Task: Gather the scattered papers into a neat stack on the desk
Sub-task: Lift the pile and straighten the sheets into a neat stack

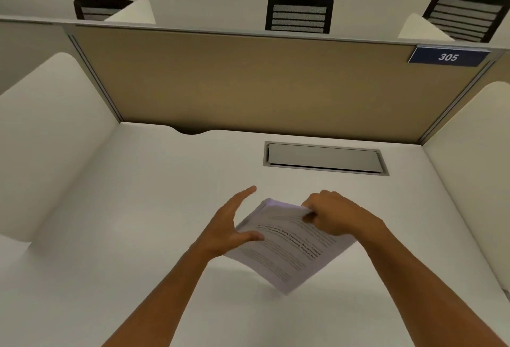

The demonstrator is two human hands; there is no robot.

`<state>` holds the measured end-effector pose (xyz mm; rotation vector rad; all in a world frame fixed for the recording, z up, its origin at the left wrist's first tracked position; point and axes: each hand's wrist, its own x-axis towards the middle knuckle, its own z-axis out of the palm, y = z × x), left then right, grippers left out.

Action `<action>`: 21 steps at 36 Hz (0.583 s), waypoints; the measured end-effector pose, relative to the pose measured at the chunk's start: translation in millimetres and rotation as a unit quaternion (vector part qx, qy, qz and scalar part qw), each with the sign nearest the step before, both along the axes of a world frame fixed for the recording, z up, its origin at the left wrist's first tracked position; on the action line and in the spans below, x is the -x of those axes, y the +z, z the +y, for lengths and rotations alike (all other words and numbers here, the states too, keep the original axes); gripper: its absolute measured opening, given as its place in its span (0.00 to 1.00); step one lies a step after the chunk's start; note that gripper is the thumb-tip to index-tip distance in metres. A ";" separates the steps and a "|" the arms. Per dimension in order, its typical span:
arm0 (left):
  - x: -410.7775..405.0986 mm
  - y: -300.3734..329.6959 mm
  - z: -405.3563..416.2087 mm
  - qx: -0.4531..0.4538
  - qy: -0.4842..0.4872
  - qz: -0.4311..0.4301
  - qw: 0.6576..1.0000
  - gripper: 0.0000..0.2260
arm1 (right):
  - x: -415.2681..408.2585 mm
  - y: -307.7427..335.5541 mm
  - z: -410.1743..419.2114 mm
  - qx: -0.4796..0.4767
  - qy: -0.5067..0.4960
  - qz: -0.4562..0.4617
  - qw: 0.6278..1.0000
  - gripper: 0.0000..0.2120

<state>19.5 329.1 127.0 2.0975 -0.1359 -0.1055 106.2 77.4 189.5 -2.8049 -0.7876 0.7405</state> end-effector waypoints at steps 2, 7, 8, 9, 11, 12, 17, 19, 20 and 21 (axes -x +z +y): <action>-7.0 3.9 -10.6 0.036 -0.025 0.020 0.999 0.42 | 0.4 8.3 11.2 0.017 0.020 -0.016 1.000 0.13; -10.6 -4.7 -21.7 0.127 0.041 0.054 0.990 0.25 | 0.0 18.2 25.4 0.032 0.053 -0.044 0.997 0.16; -9.2 -7.7 -22.0 0.121 0.073 0.058 0.988 0.18 | -0.8 18.7 25.8 0.034 0.059 -0.054 0.996 0.15; -7.8 -10.2 -22.6 0.111 0.104 0.065 0.986 0.12 | -1.8 18.9 25.8 0.032 0.064 -0.060 0.996 0.15; -5.0 -14.9 -24.2 0.106 0.142 0.076 0.981 0.05 | -3.5 17.8 24.8 0.018 0.066 -0.054 0.996 0.14; -3.5 -16.1 -25.0 0.109 0.149 0.077 0.980 0.06 | -4.5 16.6 22.4 0.003 0.061 -0.040 0.997 0.14; 4.0 -22.7 -17.9 0.153 0.204 0.090 0.963 0.02 | -15.7 9.6 -17.4 -0.141 -0.021 0.086 0.986 0.12; 6.8 -26.0 -14.5 0.178 0.232 0.098 0.951 0.01 | -14.6 2.3 -36.4 -0.257 -0.075 0.118 0.956 0.08; 8.3 -26.6 -13.5 0.190 0.247 0.101 0.945 0.01 | -11.3 -3.9 -42.9 -0.322 -0.105 0.135 0.931 0.07; 9.9 -26.6 -12.9 0.201 0.262 0.103 0.938 0.04 | -6.7 -11.7 -47.1 -0.381 -0.134 0.155 0.902 0.07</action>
